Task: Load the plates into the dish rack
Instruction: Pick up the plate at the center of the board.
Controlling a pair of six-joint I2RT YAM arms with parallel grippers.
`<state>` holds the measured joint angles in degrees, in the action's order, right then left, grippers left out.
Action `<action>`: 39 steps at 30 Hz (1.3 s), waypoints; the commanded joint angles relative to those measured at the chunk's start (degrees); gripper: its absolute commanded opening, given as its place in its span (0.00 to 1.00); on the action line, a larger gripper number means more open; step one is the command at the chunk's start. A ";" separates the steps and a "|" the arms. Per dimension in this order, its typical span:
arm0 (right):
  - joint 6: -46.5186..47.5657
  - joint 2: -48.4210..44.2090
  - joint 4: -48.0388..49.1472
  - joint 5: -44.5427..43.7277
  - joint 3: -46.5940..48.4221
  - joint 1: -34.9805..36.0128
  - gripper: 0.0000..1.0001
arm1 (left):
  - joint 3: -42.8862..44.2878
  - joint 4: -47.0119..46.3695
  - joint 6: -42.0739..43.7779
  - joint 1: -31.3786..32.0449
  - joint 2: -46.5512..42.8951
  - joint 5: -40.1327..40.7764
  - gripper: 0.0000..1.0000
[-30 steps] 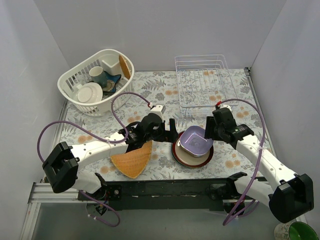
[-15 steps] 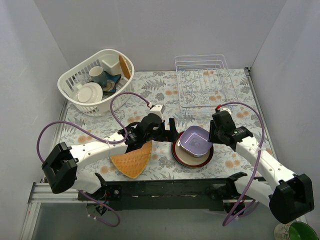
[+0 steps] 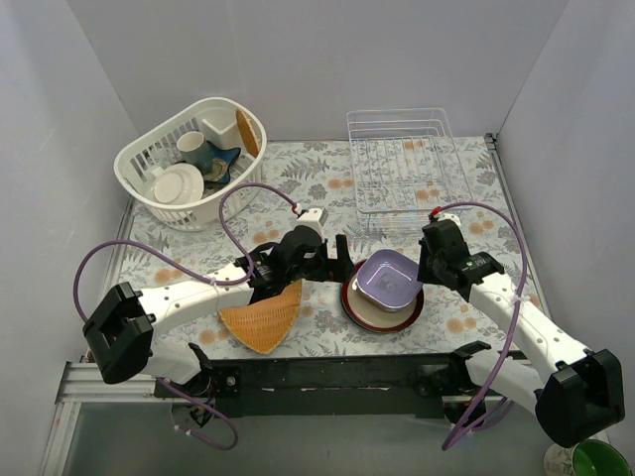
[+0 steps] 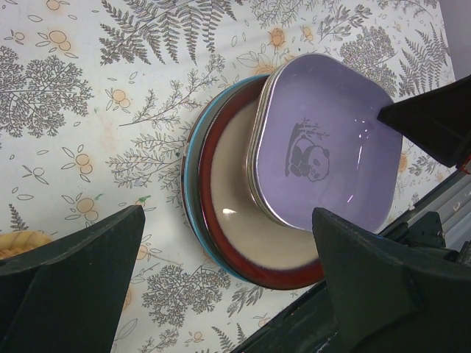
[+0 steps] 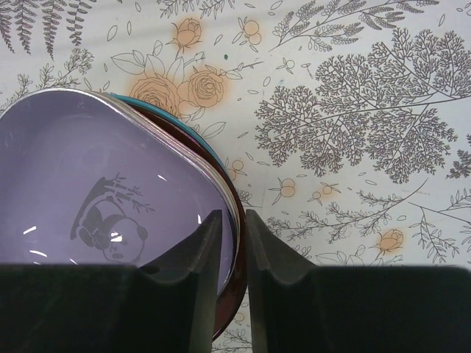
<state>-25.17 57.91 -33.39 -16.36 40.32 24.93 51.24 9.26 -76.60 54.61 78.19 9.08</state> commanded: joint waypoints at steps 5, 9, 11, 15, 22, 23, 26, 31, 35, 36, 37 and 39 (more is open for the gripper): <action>-0.06 0.45 1.04 -0.16 0.03 0.12 0.15 | -0.62 0.50 -0.75 0.32 -2.87 1.82 0.98; -0.14 0.36 0.52 -0.43 0.46 0.12 0.01 | -0.79 0.50 -0.92 0.32 -2.96 1.82 0.98; -0.14 0.10 0.43 -0.78 0.64 0.12 0.01 | -0.79 0.59 -1.10 0.32 -2.96 1.73 0.98; -0.32 -0.78 -0.71 -1.30 1.87 0.03 0.01 | -0.88 0.50 -1.01 0.41 -2.87 1.55 0.98; -0.50 -1.92 -2.73 -2.27 5.21 0.12 0.01 | -0.71 0.50 -0.75 0.41 -2.61 1.38 0.98; -0.50 -2.10 -2.82 -2.36 5.73 0.03 0.01 | -0.88 0.41 -0.75 0.41 -2.61 1.38 0.98; -0.41 -2.36 -3.52 -2.89 6.44 0.12 0.01 | -0.97 0.50 -0.75 0.41 -2.70 1.38 0.98; -0.58 -3.07 -3.88 -2.80 7.14 0.03 0.01 | -1.41 0.50 -1.01 0.41 -3.13 1.55 0.98; -0.50 -3.77 -3.97 -2.89 7.85 0.12 0.01 | -1.59 0.59 -1.10 0.41 -3.49 1.64 0.98; -0.50 -3.86 -4.23 -2.89 8.20 0.03 0.01 | -1.59 0.59 -1.10 0.41 -3.49 1.55 0.98; -0.58 -3.94 -4.23 -2.89 8.37 0.03 0.01 | -1.50 0.50 -1.18 0.41 -3.49 1.64 0.98; -0.32 -4.21 -4.23 -2.89 8.55 0.12 0.01 | -1.41 0.50 -1.19 0.41 -3.40 1.64 0.98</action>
<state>-25.15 55.22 -38.96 -17.56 45.41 25.15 49.98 9.85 -77.45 54.61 77.23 9.72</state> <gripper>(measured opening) 0.042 0.981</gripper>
